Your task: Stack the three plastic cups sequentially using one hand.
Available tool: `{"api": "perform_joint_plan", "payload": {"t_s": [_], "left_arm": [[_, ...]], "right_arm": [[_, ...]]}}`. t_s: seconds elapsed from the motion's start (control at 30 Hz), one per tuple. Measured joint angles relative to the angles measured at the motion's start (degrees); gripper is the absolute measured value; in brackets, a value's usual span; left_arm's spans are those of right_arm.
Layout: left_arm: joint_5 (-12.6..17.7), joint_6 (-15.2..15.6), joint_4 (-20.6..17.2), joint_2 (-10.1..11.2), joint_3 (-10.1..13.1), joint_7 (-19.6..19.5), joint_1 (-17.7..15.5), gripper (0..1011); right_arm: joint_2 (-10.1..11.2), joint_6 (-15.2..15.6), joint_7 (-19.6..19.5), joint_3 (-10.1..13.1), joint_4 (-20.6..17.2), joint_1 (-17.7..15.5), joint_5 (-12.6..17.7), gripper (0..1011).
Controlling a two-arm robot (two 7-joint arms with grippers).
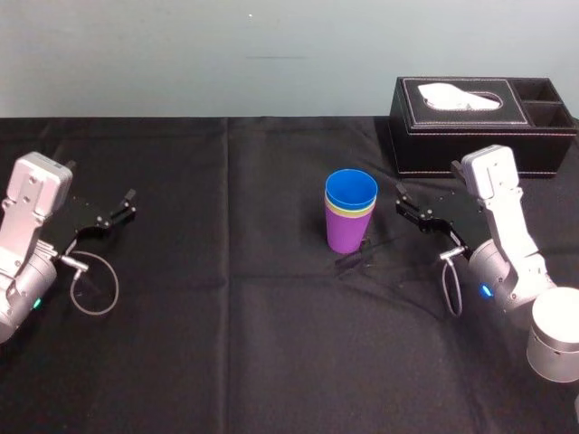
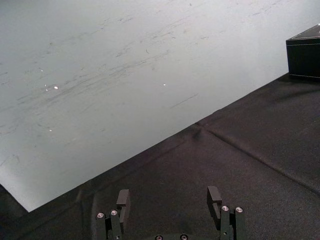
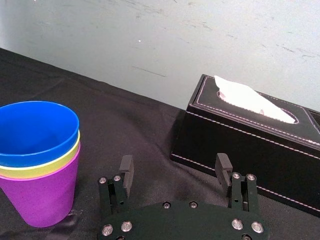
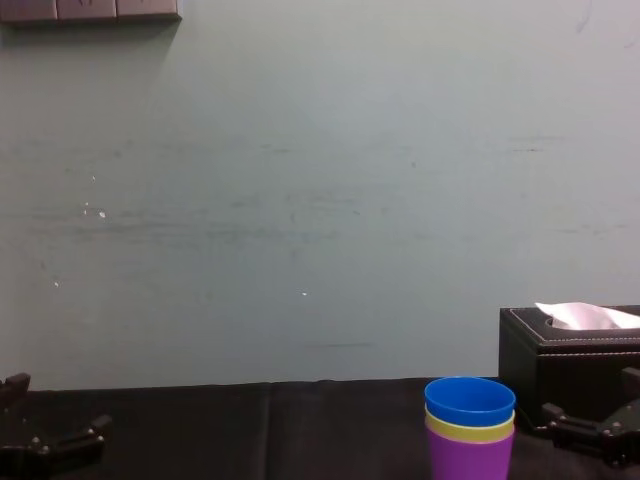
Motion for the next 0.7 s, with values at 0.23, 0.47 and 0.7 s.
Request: {"api": "perform_joint_plan", "payload": {"t_s": [0.23,0.47,0.7], "left_arm": [[0.0,0.0,0.0,0.0,0.0,0.0,0.0,1011],[0.0,0.0,0.0,0.0,0.0,0.0,0.0,1011],[0.0,0.0,0.0,0.0,0.0,0.0,0.0,1011]], "right_arm": [[0.0,0.0,0.0,0.0,0.0,0.0,0.0,1004],[0.0,0.0,0.0,0.0,0.0,0.0,0.0,1004],[0.0,0.0,0.0,0.0,0.0,0.0,0.0,1004]]}}
